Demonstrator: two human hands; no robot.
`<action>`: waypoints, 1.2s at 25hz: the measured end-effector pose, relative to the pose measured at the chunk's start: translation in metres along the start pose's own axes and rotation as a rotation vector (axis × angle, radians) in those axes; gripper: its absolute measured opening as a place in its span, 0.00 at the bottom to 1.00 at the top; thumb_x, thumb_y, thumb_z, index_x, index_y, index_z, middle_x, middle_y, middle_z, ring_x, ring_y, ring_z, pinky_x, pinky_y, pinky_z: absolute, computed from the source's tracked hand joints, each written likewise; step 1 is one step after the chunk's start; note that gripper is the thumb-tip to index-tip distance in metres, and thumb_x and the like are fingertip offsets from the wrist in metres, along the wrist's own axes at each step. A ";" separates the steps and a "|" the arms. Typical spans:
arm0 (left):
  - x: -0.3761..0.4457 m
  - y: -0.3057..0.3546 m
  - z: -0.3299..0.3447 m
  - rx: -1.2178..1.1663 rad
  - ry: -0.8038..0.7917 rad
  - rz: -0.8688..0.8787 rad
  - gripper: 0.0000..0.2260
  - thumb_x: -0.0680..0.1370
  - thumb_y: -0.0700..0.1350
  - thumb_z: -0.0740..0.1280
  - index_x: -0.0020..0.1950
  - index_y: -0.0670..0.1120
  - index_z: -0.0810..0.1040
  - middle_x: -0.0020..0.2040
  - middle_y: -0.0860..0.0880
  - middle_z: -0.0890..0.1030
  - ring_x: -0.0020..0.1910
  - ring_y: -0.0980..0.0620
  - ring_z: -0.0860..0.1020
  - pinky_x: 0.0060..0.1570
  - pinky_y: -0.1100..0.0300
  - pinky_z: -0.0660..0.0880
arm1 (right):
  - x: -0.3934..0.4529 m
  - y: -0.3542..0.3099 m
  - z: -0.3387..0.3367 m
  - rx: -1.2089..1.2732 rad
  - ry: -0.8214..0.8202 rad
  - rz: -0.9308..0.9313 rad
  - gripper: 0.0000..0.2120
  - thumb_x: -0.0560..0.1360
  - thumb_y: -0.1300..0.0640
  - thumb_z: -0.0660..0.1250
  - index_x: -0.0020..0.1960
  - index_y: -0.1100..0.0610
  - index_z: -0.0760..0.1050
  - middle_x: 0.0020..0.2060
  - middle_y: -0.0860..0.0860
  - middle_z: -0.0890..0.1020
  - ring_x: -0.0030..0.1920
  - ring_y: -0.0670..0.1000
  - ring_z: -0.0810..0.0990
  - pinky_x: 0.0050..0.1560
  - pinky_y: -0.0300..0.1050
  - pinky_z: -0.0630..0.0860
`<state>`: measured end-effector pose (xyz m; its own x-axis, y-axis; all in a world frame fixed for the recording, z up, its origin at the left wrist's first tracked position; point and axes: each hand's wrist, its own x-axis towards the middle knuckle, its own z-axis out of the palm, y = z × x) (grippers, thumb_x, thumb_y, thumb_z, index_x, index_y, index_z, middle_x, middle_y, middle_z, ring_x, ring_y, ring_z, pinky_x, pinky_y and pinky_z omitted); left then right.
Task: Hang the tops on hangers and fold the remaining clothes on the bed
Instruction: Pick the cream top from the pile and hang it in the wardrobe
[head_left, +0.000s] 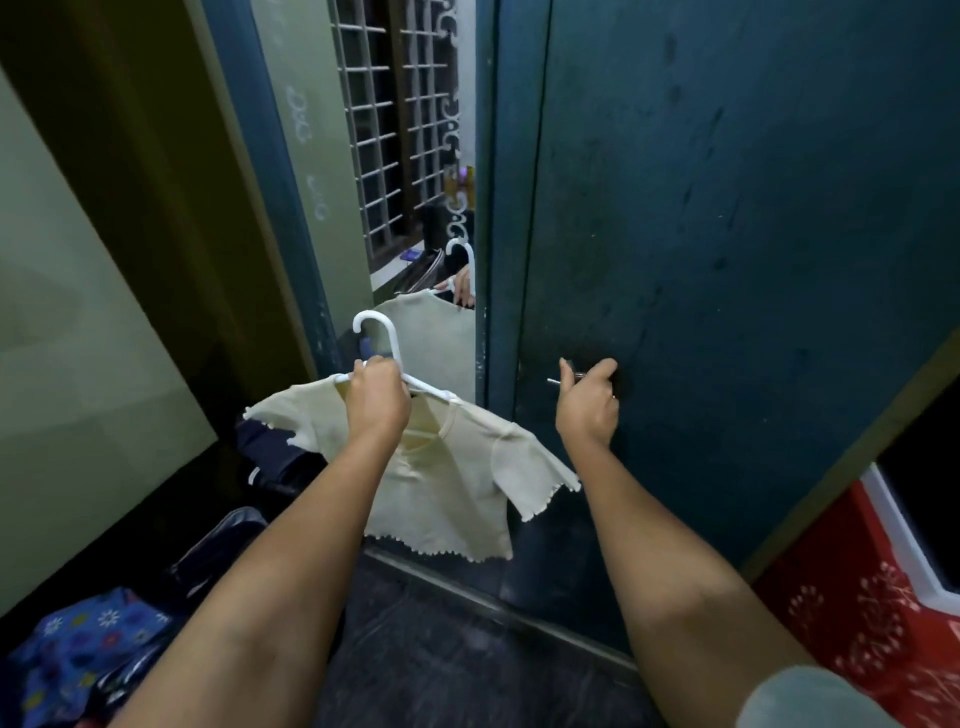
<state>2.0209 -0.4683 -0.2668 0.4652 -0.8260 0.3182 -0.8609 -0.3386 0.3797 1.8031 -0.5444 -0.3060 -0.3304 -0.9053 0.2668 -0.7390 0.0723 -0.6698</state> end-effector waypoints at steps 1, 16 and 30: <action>0.002 0.000 0.001 -0.011 -0.007 0.008 0.05 0.76 0.33 0.61 0.48 0.35 0.76 0.47 0.36 0.78 0.52 0.38 0.74 0.46 0.47 0.73 | -0.004 -0.002 -0.001 0.096 0.018 0.049 0.22 0.79 0.42 0.59 0.55 0.61 0.63 0.46 0.57 0.81 0.45 0.62 0.81 0.36 0.47 0.69; -0.053 -0.046 -0.084 -0.079 -0.016 0.227 0.07 0.78 0.35 0.62 0.51 0.35 0.78 0.49 0.38 0.78 0.51 0.38 0.76 0.50 0.45 0.75 | -0.155 -0.057 -0.109 -0.020 0.412 -0.043 0.37 0.75 0.31 0.51 0.74 0.56 0.56 0.72 0.57 0.61 0.72 0.62 0.61 0.70 0.68 0.53; -0.101 0.098 -0.159 -0.151 0.093 0.612 0.09 0.77 0.35 0.61 0.53 0.39 0.79 0.52 0.41 0.78 0.56 0.36 0.71 0.68 0.38 0.60 | -0.216 -0.011 -0.282 0.002 0.972 -0.066 0.23 0.82 0.53 0.56 0.72 0.65 0.62 0.65 0.61 0.72 0.62 0.60 0.76 0.50 0.51 0.80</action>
<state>1.9219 -0.3463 -0.1231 -0.0802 -0.8048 0.5880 -0.9411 0.2555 0.2214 1.7171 -0.2314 -0.1615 -0.6294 -0.1672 0.7589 -0.7727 0.0317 -0.6339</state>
